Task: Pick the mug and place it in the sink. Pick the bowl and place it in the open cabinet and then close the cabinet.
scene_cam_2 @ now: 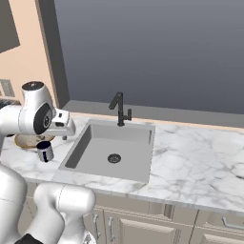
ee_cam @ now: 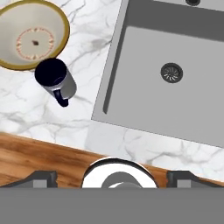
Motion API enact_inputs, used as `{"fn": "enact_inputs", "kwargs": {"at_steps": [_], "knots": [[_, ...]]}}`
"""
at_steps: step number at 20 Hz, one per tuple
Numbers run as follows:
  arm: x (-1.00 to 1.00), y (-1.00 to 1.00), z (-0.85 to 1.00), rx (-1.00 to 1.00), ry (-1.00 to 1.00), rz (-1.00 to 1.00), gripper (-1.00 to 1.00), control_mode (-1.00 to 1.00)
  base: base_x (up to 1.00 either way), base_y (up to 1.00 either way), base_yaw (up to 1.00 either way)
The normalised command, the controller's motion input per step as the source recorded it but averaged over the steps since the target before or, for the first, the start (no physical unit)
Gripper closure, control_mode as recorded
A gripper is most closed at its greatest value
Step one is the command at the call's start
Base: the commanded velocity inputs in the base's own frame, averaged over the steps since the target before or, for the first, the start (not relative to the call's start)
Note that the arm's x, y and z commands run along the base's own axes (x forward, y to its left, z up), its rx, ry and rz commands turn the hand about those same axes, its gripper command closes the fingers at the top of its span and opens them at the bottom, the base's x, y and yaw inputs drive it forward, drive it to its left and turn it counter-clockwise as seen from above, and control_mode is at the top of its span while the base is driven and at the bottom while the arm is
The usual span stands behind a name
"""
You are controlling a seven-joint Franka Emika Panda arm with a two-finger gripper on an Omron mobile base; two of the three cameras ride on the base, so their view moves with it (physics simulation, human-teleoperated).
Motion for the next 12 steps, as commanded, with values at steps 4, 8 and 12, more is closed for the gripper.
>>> {"fn": "enact_inputs", "kwargs": {"at_steps": [4, 8, 12], "knots": [[-0.10, 0.25, -0.18, 0.00, 0.00, 0.04, -1.00, -1.00, 0.00, 0.00, 0.00], [-0.11, 0.26, -0.18, 0.00, 0.00, 0.03, -1.00, -1.00, 0.00, 0.00, 0.00], [-0.03, 0.19, -0.16, 0.00, 0.00, 0.02, -1.00, -1.00, 0.00, 0.00, 0.00]]}}
